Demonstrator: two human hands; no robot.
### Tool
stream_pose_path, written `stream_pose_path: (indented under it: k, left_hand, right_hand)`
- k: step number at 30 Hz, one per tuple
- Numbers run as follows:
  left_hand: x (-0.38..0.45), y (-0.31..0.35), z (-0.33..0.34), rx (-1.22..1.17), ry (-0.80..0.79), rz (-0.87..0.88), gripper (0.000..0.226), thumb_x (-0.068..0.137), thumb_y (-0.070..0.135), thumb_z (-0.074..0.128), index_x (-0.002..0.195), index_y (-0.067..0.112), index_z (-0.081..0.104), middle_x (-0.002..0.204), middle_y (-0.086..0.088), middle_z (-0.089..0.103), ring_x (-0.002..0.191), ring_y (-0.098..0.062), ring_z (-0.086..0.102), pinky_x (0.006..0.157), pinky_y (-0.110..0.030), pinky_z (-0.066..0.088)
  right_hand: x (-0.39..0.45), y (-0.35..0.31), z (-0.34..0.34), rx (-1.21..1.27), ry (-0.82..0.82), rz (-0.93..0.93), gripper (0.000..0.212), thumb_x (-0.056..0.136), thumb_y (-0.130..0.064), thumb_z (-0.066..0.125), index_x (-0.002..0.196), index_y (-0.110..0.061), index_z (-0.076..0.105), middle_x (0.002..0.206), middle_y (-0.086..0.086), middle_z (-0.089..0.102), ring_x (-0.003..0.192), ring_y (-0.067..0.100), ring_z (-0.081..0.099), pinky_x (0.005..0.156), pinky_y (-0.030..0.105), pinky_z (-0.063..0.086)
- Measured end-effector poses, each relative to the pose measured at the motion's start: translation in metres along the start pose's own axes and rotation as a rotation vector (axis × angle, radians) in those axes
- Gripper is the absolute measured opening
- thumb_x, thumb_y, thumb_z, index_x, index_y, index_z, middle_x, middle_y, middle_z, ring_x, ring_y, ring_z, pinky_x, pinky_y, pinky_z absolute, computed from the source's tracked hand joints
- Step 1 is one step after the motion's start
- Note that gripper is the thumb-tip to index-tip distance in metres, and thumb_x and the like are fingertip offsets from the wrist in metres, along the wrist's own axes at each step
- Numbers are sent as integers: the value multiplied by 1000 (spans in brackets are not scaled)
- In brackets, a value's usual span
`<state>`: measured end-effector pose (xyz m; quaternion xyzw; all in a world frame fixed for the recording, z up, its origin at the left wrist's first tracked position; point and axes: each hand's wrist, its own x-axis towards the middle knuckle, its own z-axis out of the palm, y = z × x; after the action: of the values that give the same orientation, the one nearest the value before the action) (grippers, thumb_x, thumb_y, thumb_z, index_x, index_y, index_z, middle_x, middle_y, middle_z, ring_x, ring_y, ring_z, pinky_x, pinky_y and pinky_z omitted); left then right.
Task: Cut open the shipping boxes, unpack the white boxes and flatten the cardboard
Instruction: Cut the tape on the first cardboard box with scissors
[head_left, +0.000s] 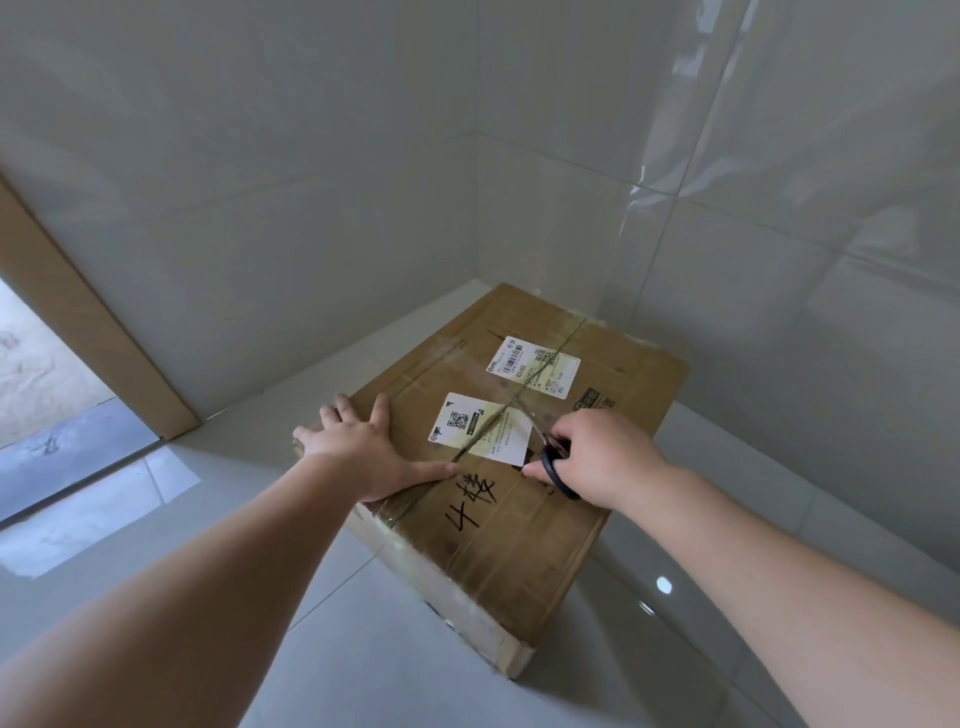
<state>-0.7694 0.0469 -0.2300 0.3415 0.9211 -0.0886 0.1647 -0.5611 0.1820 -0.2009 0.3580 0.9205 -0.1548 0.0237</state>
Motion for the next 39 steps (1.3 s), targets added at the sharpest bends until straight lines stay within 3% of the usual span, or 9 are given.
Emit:
stream_pose_path:
  k: [5,11,15,17,19,22,25,34,39]
  left_hand:
    - [-13,13,-1,24,-75,-107,161,5,107,17,148,36,-3,154,-19,13,138,-36,17,97,-58,29]
    - [-40,21,2,-20,-224,-319,173,-4,104,14,150,30,-5,132,-19,37,116,-36,41,86,-50,41]
    - [-63,14,9,-64,-319,-384,174,3,106,12,152,15,1,147,-26,25,129,-46,35,100,-56,35]
    - [-69,9,16,17,-343,-309,166,16,106,3,152,12,8,152,-30,12,136,-48,25,107,-63,21]
    - [-75,2,29,78,-225,-194,146,32,104,-5,149,16,-10,155,-25,-14,142,-46,12,105,-70,7]
    - [-76,-9,53,95,79,393,117,56,99,-2,146,27,-19,150,-2,-35,144,-27,-20,105,-60,-21]
    - [-76,-13,53,124,21,778,120,57,100,24,148,34,-19,150,11,-33,140,-16,-31,108,-48,-25]
    - [-72,4,60,106,87,750,117,60,95,29,147,35,-21,153,15,-27,141,-17,-28,108,-67,-11]
    - [-75,43,61,3,122,612,116,60,94,25,149,31,-13,159,10,-14,145,-22,-18,105,-71,-10]
  right_hand:
    - [-3,-7,-5,-288,0,161,45,85,-59,59,81,-15,49,73,-2,48,73,22,52,56,27,37]
    - [-7,-14,3,-254,-44,119,45,86,-51,63,104,-11,57,102,6,62,85,24,56,64,29,43]
    - [-8,-27,20,-206,-19,155,57,89,-50,57,129,-11,44,114,11,59,103,32,55,83,41,51]
    - [-7,-33,25,-169,-37,176,58,90,-51,56,130,-12,41,115,12,56,104,33,53,85,45,51]
    - [-3,-34,27,-118,-44,139,59,89,-49,58,130,-11,41,116,14,55,105,33,53,84,44,52]
    - [2,-32,27,-96,-37,91,59,88,-49,60,128,-10,43,117,15,56,107,33,53,85,43,52]
    - [4,-28,26,-94,-29,48,60,86,-51,61,127,-10,45,117,15,56,106,33,53,85,41,52]
    - [1,-16,22,-149,56,-27,56,86,-53,59,126,-17,45,116,9,57,107,30,54,85,41,47]
    - [-4,-6,12,-160,115,-57,49,85,-57,57,118,-21,50,106,5,59,100,28,57,73,35,41]
